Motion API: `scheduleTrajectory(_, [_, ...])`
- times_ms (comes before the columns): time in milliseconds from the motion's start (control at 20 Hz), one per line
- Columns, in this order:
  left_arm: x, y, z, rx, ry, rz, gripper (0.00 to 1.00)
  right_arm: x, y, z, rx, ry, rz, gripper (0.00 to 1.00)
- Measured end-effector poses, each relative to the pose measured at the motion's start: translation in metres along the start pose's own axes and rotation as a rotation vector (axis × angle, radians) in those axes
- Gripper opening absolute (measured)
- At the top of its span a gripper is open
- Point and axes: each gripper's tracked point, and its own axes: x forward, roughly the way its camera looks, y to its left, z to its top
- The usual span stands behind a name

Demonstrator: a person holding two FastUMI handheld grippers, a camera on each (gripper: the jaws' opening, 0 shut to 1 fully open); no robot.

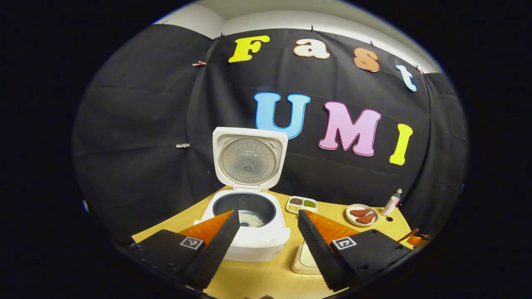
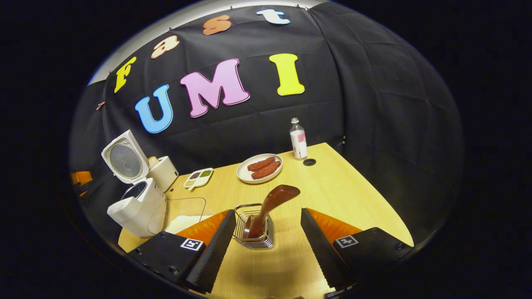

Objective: Close the left gripper, press the button to open the rice cooker; take a wooden spoon from the chopstick holder with the right hand, scoop a spoonful of rice and pour it into the rice cooker, then put the wooden spoon back into the chopstick holder.

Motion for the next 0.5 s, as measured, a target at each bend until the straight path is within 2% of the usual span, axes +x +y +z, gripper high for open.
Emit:
scheduleTrajectory(250, [-0.026, -0.021, -0.024, 0.058, 0.053, 0.025, 0.95, 0.039, -0.002, -0.013, 0.037, 0.038, 0.045, 0.99])
scheduleTrajectory(400, [-0.040, -0.030, -0.040, 0.084, 0.084, 0.042, 0.95, 0.064, -0.005, -0.009, 0.100, 0.029, 0.053, 0.99])
scheduleTrajectory(500, [-0.049, -0.035, -0.052, 0.086, 0.107, 0.045, 0.95, 0.076, -0.003, -0.009, 0.119, 0.031, 0.068, 0.96])
